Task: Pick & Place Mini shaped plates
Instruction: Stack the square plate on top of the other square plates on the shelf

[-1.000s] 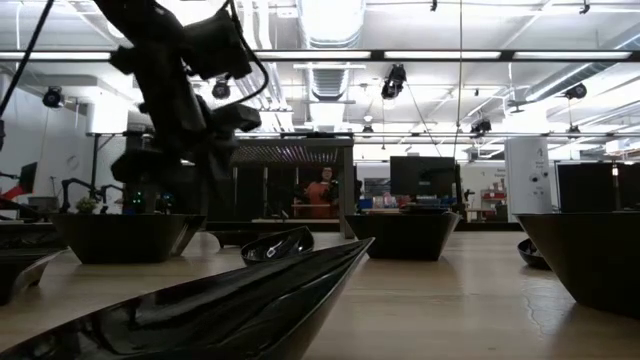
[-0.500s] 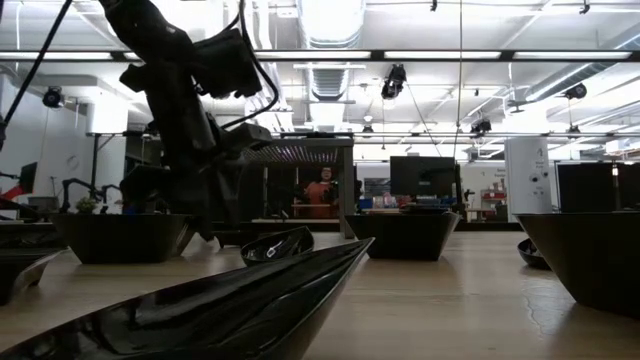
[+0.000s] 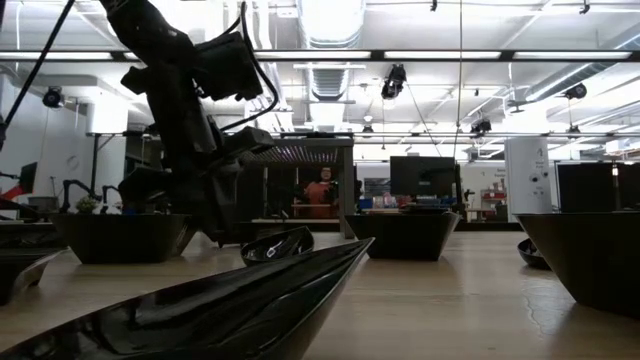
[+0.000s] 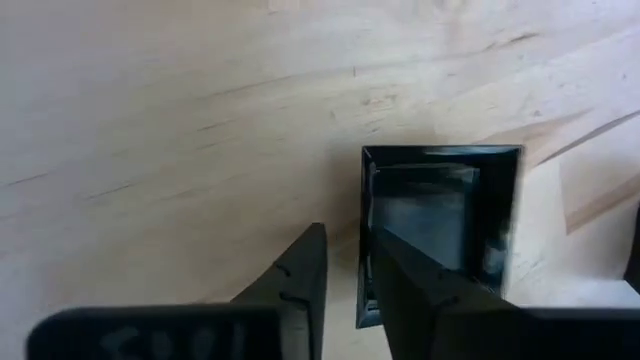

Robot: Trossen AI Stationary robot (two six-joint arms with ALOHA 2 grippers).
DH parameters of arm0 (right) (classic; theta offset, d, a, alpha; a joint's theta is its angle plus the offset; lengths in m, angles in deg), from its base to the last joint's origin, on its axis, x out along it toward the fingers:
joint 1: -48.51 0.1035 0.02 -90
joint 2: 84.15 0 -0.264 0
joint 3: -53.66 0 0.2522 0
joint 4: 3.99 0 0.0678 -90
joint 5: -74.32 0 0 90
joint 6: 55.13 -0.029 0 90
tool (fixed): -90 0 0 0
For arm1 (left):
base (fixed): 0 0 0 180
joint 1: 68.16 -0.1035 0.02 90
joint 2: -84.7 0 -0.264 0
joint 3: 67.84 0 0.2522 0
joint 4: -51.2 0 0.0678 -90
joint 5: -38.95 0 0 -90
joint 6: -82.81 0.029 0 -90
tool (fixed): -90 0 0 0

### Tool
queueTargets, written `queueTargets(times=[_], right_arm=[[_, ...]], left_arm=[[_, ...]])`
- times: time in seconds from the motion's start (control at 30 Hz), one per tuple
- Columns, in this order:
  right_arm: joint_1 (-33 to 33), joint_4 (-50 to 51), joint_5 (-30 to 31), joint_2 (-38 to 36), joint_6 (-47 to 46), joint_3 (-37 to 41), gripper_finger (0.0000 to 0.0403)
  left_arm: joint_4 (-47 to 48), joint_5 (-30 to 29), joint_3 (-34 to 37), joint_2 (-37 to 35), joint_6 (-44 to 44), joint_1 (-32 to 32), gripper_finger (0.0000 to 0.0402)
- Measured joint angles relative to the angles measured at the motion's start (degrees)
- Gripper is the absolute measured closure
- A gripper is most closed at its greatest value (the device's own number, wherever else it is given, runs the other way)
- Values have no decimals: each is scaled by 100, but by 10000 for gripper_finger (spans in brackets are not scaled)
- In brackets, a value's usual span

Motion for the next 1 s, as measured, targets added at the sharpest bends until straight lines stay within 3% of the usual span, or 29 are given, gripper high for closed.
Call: queueTargets(times=[0.23,0.5,1.0], right_arm=[[0,0,0,0,2,0,343],[0,2,2,2,-2,0,341],[-39,-9,11,2,0,0,346]], left_arm=[[-19,5,0,-19,120,0,395],[-46,1,-29,-157,205,39,401],[-92,-718,-395,-1665,376,346,401]])
